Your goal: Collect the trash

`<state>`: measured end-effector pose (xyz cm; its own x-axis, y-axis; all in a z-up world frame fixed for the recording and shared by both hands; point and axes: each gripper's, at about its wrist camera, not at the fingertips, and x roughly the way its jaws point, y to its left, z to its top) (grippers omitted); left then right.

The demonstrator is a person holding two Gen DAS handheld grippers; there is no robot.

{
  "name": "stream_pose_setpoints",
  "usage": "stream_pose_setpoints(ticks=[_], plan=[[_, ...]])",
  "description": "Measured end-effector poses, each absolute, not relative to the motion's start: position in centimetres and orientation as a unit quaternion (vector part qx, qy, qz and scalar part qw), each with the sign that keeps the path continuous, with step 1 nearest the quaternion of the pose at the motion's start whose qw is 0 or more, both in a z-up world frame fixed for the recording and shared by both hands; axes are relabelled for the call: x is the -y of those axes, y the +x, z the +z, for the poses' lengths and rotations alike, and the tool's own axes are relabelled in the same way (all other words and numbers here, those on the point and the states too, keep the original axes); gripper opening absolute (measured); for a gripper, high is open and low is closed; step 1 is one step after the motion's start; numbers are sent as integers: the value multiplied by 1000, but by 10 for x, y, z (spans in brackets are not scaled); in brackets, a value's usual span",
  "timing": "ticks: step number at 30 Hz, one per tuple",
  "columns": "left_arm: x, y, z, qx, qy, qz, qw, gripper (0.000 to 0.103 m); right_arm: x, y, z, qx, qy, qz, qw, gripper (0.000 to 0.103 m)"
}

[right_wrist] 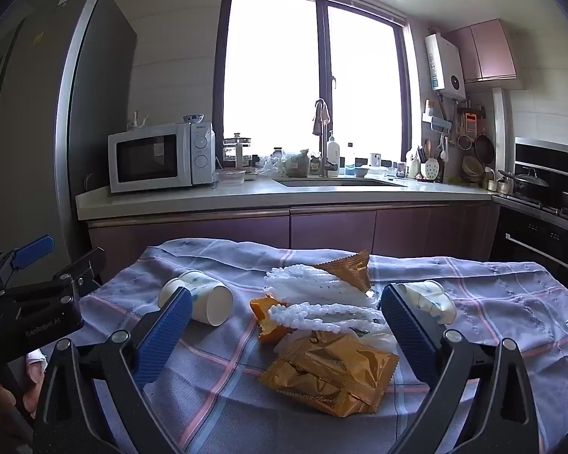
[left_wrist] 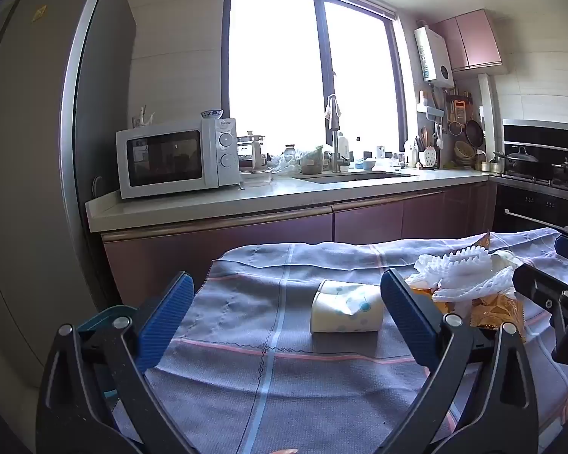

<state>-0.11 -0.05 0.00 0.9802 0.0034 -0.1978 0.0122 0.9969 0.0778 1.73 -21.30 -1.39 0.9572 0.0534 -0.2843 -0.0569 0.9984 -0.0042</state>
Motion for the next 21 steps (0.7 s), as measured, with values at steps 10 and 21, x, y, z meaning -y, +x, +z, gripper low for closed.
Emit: stream_pose_setpoints(ticks=[10, 21], plan=[[-4, -5, 3, -101, 23, -1, 995, 97, 210, 17, -15, -145, -6, 30, 989, 96], [-8, -7, 4, -99, 17, -1, 995, 97, 209, 16, -11, -145, -8, 34, 989, 96]])
